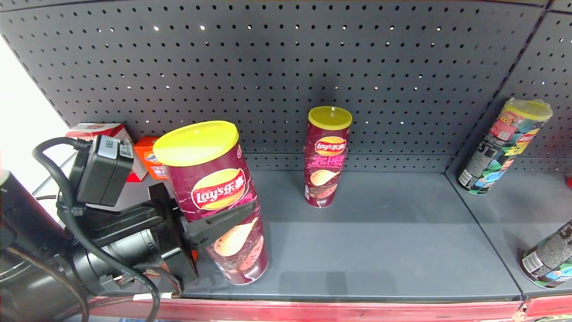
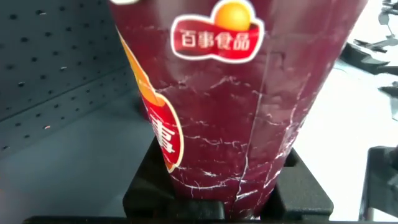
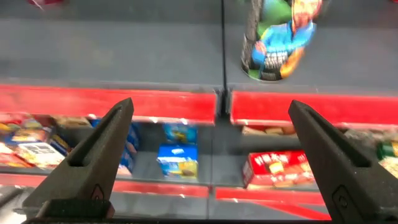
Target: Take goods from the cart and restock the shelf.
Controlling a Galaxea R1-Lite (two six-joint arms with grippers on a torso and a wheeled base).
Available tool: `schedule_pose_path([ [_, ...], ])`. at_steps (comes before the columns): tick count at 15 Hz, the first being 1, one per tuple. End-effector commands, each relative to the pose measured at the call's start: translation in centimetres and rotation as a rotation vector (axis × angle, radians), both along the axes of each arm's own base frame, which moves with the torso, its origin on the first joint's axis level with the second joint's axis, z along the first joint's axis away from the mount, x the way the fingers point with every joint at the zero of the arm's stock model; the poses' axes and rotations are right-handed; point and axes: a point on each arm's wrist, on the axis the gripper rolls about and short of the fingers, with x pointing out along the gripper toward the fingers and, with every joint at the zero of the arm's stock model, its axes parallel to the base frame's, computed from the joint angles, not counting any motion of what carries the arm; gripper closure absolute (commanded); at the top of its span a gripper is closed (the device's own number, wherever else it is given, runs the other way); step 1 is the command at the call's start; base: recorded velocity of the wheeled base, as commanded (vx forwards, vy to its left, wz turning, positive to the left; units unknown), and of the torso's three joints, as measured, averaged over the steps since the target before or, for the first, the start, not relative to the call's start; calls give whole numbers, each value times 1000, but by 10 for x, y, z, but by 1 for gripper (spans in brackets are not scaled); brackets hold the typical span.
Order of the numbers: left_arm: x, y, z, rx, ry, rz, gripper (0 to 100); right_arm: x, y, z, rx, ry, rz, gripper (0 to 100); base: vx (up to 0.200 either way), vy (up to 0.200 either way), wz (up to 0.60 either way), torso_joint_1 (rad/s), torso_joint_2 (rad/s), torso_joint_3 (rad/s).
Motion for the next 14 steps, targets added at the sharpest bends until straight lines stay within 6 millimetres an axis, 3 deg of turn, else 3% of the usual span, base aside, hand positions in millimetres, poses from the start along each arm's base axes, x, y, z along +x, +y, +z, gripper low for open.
schedule_pose_path([
  [1,5,6,3,-6,-9,33,100,8,1,70,103,28,101,0,0,0,0,0,0,0],
  [6,6,6,1,-1,1,36,100,17,2,77,6,125,325,0,0,0,0,0,0,0],
  [9,5,7,2,-4,-5,38,100,37,8,99,-55,177,442,0,0,0,0,0,0,0],
  [13,7,9,3,-6,-9,50,100,62,23,109,-60,245,632,0,0,0,0,0,0,0],
  [14,8,8,2,-5,-6,50,100,78,34,113,-69,287,678,0,0,0,0,0,0,0],
])
